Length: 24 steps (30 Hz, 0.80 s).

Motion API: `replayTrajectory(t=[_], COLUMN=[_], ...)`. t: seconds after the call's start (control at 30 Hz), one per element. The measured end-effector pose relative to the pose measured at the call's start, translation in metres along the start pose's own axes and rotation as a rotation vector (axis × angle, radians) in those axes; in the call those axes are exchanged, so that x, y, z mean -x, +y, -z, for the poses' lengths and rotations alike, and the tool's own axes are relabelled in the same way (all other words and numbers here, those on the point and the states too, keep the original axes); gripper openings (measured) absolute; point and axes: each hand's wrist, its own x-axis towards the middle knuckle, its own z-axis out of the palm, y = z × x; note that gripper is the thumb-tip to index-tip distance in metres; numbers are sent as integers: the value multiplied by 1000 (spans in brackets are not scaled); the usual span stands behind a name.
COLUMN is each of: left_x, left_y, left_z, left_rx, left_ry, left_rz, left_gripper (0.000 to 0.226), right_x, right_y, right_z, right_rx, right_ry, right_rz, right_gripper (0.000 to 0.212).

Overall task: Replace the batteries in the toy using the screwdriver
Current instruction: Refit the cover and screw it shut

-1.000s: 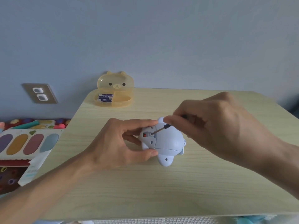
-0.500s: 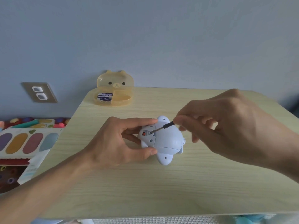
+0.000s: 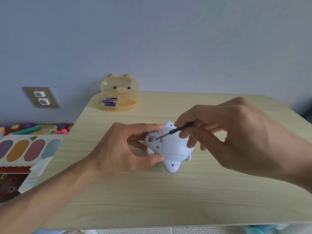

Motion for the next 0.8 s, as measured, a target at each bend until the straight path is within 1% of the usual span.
replayTrajectory(t=[0.13,0.17,0.27,0.33,0.43,0.53,0.67,0.8], left_x=[1,1,1,1,-1,-3,-7,-9], left_y=[2,2,0,-1,-2,-2,-5,-7], left_z=[-1,-1,-1,-1,-1,-1,0,0], left_rx=[-1,-1,-2,10,37,78,113,115], left_ry=[13,13,9,0,-8,-28,-87,-106], left_rz=[12,15,24,40,63,92,131,129], left_gripper=[71,72,71,70,70,67,64,63], right_x=[-3,-4,-8,-8,-7,-3,13,47], right_y=[2,3,5,6,10,19,44,76], right_z=[-2,-2,-5,-2,13,25,29,17], right_rx=[129,167,283,277,135,37,-11,20], right_ry=[60,60,35,51,127,162,210,219], right_rz=[-8,9,71,75,-30,-143,-285,-408], right_gripper=[21,24,48,52,40,40,31,21])
